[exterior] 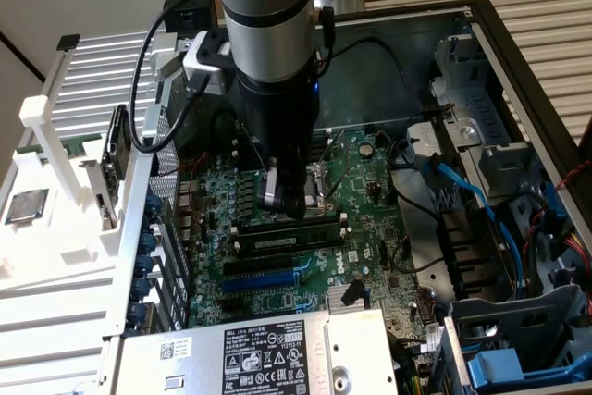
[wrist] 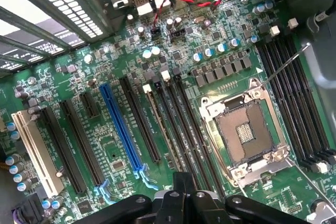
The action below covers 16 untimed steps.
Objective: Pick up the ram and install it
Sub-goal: 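Press down the ram until it locks into place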
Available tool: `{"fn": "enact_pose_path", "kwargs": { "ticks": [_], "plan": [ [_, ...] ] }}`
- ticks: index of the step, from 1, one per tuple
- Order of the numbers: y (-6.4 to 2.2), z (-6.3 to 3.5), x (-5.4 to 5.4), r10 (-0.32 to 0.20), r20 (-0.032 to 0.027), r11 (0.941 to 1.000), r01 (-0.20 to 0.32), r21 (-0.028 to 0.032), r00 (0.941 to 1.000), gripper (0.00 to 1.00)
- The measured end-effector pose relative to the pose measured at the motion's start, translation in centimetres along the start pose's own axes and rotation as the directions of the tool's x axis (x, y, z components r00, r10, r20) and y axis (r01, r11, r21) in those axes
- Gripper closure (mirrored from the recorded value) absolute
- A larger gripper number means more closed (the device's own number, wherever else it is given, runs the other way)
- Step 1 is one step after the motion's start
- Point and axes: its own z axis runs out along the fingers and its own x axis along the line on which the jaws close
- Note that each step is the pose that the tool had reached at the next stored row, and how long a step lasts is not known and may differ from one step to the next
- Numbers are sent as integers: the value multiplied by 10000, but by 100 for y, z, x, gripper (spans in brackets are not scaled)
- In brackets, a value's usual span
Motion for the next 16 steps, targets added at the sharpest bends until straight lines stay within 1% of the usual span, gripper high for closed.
{"fn": "enact_pose_path", "kwargs": {
  "ticks": [5,9,12,14,15,16],
  "plan": [
    [0,0,0,685,-20,9976,-685,52,9976,90],
    [0,0,0,1246,-35,9922,-1246,95,9922,90],
    [0,0,0,1662,-44,9860,-1661,127,9861,90],
    [0,-1,0,1944,-50,9808,-1943,150,9809,90],
    [0,-2,0,2222,-54,9749,-2221,172,9750,90],
    [0,-3,0,2361,-57,9716,-2360,184,9717,90]
  ]
}}
